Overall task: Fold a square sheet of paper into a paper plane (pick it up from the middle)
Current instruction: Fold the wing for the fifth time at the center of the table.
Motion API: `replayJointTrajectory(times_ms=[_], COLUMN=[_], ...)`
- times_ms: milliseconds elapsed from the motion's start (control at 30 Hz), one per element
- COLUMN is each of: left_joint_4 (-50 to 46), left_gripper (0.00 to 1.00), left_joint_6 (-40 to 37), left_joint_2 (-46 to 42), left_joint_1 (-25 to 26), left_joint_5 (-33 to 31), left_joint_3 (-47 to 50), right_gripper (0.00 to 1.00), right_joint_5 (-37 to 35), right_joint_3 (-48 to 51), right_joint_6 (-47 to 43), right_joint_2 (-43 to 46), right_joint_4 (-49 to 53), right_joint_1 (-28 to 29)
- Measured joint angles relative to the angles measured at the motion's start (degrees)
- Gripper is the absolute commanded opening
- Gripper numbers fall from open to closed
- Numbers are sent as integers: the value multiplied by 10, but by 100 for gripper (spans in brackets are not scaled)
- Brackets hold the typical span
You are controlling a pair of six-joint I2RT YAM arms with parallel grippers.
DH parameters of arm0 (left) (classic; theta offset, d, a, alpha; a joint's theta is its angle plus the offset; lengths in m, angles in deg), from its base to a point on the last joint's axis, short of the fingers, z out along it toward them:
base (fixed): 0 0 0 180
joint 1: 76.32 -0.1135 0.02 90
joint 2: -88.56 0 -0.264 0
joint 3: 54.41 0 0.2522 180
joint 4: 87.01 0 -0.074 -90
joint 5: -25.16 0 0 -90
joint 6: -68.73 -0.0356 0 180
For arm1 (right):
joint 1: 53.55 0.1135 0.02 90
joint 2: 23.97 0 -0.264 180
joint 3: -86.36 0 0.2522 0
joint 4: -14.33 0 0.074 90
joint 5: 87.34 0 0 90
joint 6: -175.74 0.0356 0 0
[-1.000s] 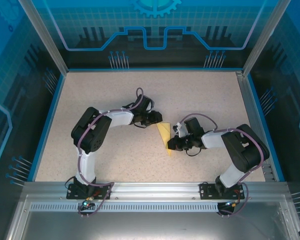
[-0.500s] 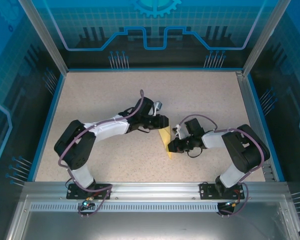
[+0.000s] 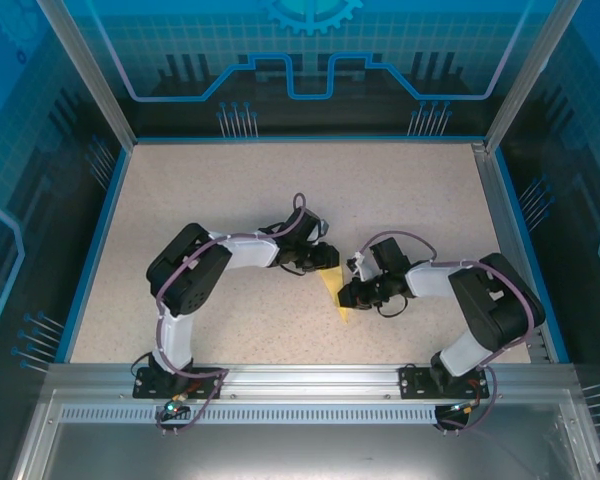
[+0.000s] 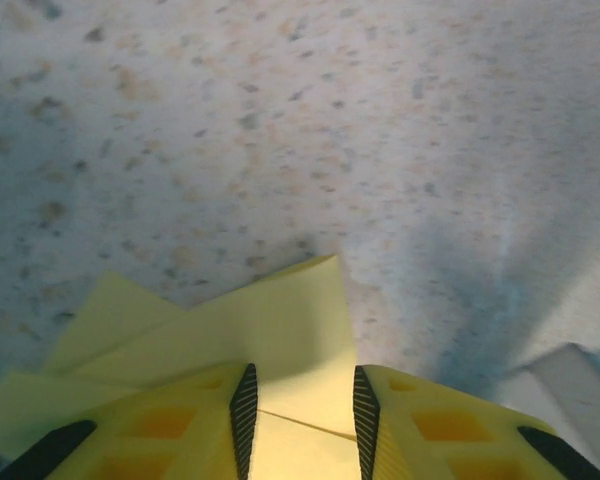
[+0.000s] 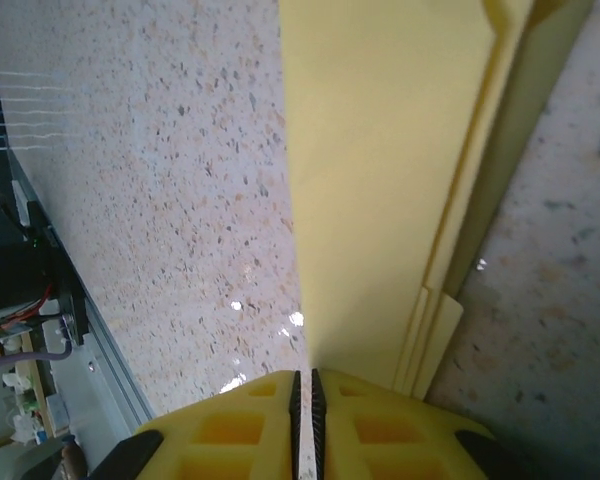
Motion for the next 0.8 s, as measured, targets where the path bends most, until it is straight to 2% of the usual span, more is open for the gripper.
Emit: replayJointTrajectory(times_ms=[300,600,800], left_joint_4=[-1,-3,-5], left_gripper=[33,33,34], left_joint_6=[2,2,3], left_joint_2=[2,2,3], left_joint_1=[0,0,-3], left_joint_5=[-5,-5,-4], left_joint_3=[-2,-3,-4], right_gripper=[15,16,16], right_joint_5=[-70,-96,-124], right_joint_3=[-77,-83,-104], right_joint_6=[71,139,143], right_joint_2=[29,-34,-51], right_joint_4=[21,-31,-21], right_joint_1=[51,64,69])
